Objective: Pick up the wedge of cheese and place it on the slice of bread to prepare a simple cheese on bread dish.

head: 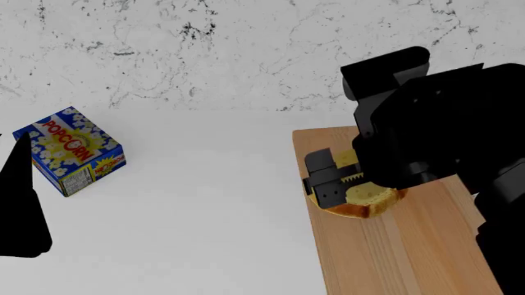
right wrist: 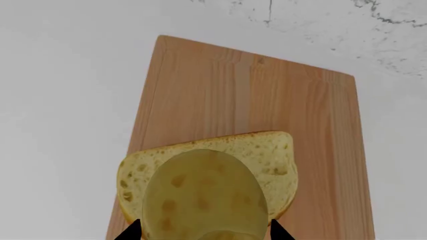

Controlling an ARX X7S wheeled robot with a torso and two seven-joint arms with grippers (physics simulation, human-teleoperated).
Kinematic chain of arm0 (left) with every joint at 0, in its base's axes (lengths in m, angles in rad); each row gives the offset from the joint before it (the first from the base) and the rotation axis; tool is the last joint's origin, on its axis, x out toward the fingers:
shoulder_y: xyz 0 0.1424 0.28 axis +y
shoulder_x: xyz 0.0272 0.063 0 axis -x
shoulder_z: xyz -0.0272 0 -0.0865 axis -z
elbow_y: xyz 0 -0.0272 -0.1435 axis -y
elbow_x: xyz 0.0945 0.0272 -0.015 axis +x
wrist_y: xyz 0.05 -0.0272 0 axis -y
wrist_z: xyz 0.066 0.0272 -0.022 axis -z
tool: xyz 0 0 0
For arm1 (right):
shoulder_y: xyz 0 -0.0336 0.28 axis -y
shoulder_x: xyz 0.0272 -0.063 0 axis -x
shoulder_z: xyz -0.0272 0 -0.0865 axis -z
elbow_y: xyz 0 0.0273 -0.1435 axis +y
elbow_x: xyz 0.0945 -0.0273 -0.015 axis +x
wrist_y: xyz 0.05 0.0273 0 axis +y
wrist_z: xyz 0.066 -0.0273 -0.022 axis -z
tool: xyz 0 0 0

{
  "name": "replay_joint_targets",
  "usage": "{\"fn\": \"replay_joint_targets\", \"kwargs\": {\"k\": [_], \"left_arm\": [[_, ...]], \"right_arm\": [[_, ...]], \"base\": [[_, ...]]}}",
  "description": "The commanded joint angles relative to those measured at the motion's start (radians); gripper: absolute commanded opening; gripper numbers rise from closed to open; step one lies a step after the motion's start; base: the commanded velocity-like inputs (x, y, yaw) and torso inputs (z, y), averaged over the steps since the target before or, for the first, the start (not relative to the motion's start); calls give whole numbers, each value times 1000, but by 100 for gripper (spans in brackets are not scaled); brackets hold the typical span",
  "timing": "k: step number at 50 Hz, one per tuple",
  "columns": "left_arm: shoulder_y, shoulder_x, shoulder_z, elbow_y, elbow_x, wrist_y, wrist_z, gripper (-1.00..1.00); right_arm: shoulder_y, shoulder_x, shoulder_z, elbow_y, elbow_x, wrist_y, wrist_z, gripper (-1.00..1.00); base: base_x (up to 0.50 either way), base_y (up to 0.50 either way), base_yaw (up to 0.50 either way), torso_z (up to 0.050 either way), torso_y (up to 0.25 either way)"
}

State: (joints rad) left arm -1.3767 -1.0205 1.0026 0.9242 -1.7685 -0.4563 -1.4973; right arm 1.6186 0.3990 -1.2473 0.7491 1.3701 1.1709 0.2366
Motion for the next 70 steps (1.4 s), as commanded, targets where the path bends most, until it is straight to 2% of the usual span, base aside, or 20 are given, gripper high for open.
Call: {"fn": "replay_joint_targets", "kwargs": {"k": [1, 25, 26, 38, 46, 54, 57, 63, 66, 70], "left_arm": [[-1, 2, 2, -2, 0, -1, 2, 100], [-5, 0, 4, 0, -4, 1, -2, 100], [-12, 3, 2, -2, -10, -1, 0, 100], [0, 0, 6, -4, 1, 2, 7, 100], [2, 0, 8, -6, 0, 3, 11, 100], [4, -3, 8, -2, 5, 5, 7, 100], [3, -4, 7, 0, 6, 5, 6, 100], [2, -6, 7, 3, 6, 5, 4, 100], [-1, -6, 6, 7, 4, 5, -1, 100], [-2, -7, 6, 9, 1, 5, -3, 100]], "right_arm": [[-2, -8, -12, 15, -43, -11, -38, -100], [-21, -67, -60, 142, -116, -85, -137, -100], [4, -38, -50, 88, -98, -52, -116, 100], [62, 40, 12, -46, -31, 3, -4, 100], [143, 124, 106, -195, 76, 64, 118, 100], [250, 260, 263, -382, 337, 156, 390, 100], [276, 333, 321, -465, 516, 160, 549, 100], [269, 507, 371, -732, 840, 58, 822, 100], [225, 609, 405, -910, 968, -38, 892, 100], [190, 707, 460, -1085, 983, -118, 931, 100]], "base": [[0, 0, 0, 0, 0], [0, 0, 0, 0, 0], [0, 0, 0, 0, 0], [0, 0, 0, 0, 0], [0, 0, 0, 0, 0], [0, 0, 0, 0, 0], [0, 0, 0, 0, 0], [0, 0, 0, 0, 0], [0, 0, 0, 0, 0], [0, 0, 0, 0, 0]]}}
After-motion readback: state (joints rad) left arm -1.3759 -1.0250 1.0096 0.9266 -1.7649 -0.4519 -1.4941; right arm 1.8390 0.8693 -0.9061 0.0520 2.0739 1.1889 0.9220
